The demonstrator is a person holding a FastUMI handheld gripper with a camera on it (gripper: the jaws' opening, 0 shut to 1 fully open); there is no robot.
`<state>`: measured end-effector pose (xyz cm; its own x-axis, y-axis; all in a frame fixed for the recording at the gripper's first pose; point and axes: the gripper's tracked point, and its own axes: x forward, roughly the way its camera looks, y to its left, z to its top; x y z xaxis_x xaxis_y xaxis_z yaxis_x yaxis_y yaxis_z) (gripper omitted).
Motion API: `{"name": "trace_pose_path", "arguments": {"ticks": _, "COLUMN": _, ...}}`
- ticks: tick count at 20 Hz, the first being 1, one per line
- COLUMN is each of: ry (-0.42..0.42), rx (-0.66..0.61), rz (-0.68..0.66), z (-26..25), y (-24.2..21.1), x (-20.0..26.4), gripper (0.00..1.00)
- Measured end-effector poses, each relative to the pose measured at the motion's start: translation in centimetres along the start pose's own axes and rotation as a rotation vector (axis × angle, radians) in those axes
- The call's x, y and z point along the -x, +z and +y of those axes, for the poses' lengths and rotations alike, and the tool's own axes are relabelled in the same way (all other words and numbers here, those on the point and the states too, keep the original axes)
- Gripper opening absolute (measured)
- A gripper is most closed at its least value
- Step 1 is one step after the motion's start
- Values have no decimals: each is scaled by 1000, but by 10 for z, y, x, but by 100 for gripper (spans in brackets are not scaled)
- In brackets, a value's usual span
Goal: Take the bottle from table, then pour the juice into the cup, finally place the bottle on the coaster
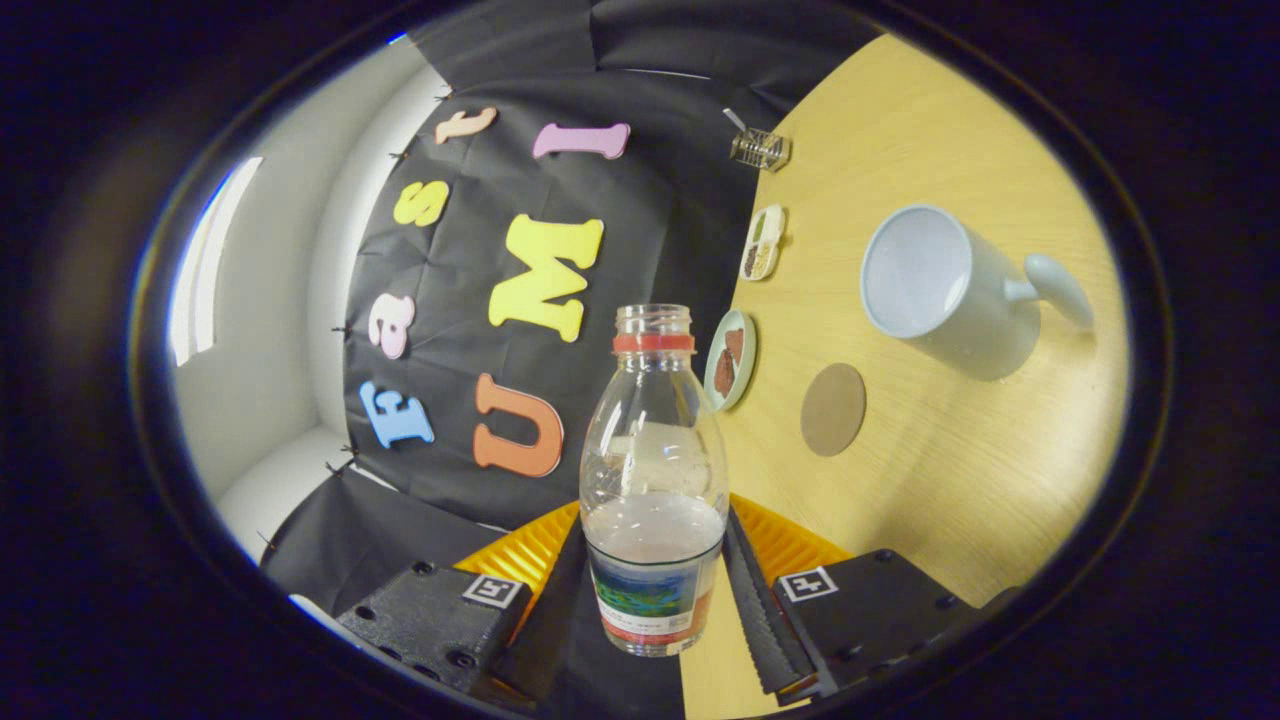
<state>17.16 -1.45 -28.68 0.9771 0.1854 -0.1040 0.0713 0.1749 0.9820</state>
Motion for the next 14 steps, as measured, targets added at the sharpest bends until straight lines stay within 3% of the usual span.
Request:
{"name": "trace_pose_path", "arguments": {"ticks": 9, "ry": 68, "rx": -274, "rz": 1, "z": 18, "y": 9, "x": 8, "gripper": 78}}
{"name": "trace_pose_path", "arguments": {"ticks": 14, "ry": 91, "rx": -356, "rz": -11, "z": 21, "y": 14, "x": 11, "gripper": 78}}
